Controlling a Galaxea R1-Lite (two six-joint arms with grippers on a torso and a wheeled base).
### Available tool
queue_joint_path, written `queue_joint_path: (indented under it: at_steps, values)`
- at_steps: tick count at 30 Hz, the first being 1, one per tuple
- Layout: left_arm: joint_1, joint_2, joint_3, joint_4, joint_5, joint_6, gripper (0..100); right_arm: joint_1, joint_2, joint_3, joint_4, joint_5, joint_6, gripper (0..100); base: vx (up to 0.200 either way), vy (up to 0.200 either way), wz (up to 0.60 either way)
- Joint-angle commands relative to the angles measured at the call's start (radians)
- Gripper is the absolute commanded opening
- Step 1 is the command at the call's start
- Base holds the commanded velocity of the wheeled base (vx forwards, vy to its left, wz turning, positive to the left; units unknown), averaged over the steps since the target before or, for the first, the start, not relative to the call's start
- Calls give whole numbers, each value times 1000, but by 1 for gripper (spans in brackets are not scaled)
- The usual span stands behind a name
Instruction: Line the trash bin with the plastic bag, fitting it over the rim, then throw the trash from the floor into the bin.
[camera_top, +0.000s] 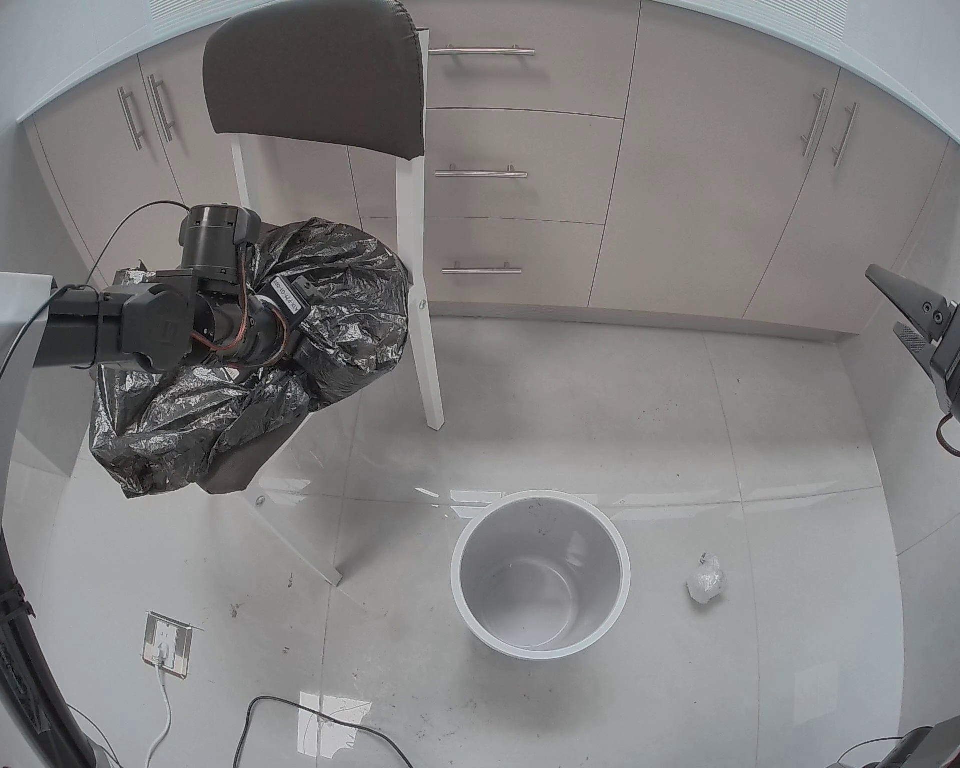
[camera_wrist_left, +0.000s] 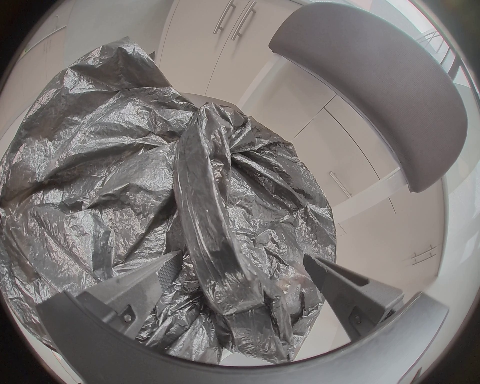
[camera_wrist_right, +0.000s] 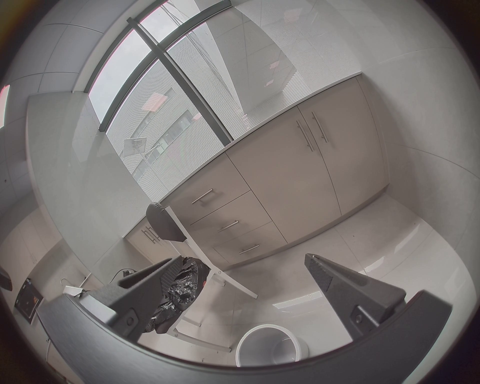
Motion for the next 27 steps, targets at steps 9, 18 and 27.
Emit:
queue_joint_path:
  at_steps: [9, 18, 27]
  values:
    - [1, 43, -14, -5, -2, 0, 100, 0, -4, 1, -4, 0, 2, 100, 0, 0, 0]
    - [-4, 29, -12, -1, 0, 0, 0, 0, -15, 1, -4, 2, 2, 100, 0, 0, 0]
    - [-8, -68, 53, 1, 4, -2, 0, 0, -15, 1, -4, 0, -5, 100, 0, 0, 0]
